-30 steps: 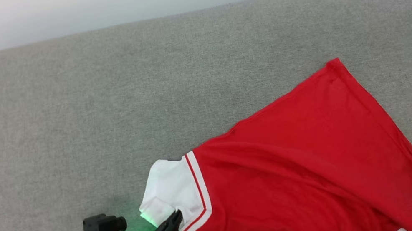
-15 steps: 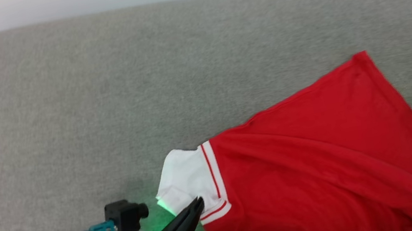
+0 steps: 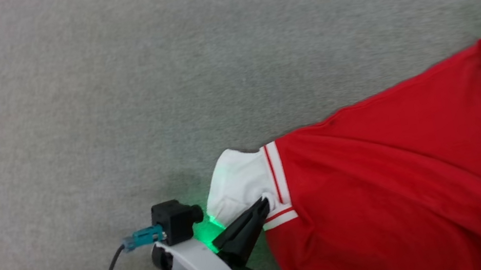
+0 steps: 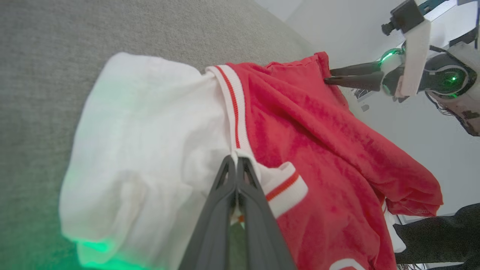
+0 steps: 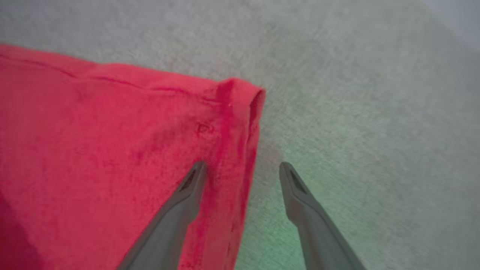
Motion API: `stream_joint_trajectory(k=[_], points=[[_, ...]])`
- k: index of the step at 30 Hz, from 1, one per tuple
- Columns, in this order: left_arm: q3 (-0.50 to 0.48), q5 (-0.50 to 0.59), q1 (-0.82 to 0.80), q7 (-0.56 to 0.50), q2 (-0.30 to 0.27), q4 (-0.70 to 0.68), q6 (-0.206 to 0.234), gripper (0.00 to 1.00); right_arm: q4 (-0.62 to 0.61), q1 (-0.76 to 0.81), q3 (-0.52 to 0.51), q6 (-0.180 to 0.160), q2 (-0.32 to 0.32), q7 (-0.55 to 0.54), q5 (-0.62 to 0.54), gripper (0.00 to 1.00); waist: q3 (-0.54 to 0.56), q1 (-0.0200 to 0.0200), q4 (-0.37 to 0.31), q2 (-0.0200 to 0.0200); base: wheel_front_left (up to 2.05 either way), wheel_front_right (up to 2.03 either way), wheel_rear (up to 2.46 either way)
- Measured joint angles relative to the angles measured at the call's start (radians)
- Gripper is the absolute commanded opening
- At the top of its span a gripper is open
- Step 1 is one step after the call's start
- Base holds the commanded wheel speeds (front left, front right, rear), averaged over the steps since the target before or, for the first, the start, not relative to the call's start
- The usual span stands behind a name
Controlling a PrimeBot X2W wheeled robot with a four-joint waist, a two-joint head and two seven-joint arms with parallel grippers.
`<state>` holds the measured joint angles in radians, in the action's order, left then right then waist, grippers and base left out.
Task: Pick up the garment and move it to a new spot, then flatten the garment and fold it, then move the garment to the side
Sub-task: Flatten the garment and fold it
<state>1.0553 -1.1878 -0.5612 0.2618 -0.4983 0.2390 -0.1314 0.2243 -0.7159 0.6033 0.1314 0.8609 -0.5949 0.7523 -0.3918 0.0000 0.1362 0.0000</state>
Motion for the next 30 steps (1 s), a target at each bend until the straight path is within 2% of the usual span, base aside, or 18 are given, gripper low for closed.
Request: stream_joint_trajectory(k=[4,5,6,7,10,15,23,30], points=[[0.006,-0.002,-0.012,0.002,0.013,0.006,0.0,0.0,0.042,-0.064,0.103,0.0,0.02,-0.003,0.05,0.98,-0.02,0.0,0.032,0.0,0.0,0.0,0.0],[0.006,-0.004,-0.012,0.002,0.015,0.006,0.0,0.0,0.05,-0.078,0.12,0.0,0.025,0.004,0.059,0.4,-0.023,0.0,0.038,0.0,0.0,0.0,0.0],[0.007,-0.007,-0.012,0.002,0.017,0.006,0.0,0.0,0.058,-0.087,0.137,0.0,0.03,0.014,0.067,0.31,-0.025,0.0,0.044,0.0,0.0,0.0,0.0],[0.005,-0.011,-0.008,0.002,0.015,0.006,0.0,0.0,0.067,-0.103,0.168,0.0,0.034,0.03,0.095,0.0,-0.024,0.0,0.049,0.0,0.0,0.0,0.0],[0.011,-0.014,-0.008,0.002,-0.005,0.012,0.0,0.0,0.113,-0.135,0.201,0.0,0.028,0.096,0.13,0.0,-0.012,0.0,0.043,0.0,0.0,0.0,0.0],[-0.003,-0.038,-0.115,-0.001,-0.058,0.022,0.0,0.0,0.235,-0.203,0.142,0.0,-0.012,0.209,0.217,0.0,0.007,0.0,0.018,0.0,0.0,0.0,0.0],[-0.039,-0.148,-0.423,-0.101,-0.105,0.015,0.0,0.0,0.394,-0.431,0.044,0.0,-0.075,0.359,0.181,0.0,-0.02,0.0,-0.032,0.0,0.0,0.0,0.0],[-0.159,-0.255,-0.753,-0.148,-0.094,0.153,0.0,0.0,0.508,-0.689,-0.013,0.0,-0.144,0.493,0.116,0.0,-0.084,0.0,-0.079,0.0,0.0,0.0,0.0]])
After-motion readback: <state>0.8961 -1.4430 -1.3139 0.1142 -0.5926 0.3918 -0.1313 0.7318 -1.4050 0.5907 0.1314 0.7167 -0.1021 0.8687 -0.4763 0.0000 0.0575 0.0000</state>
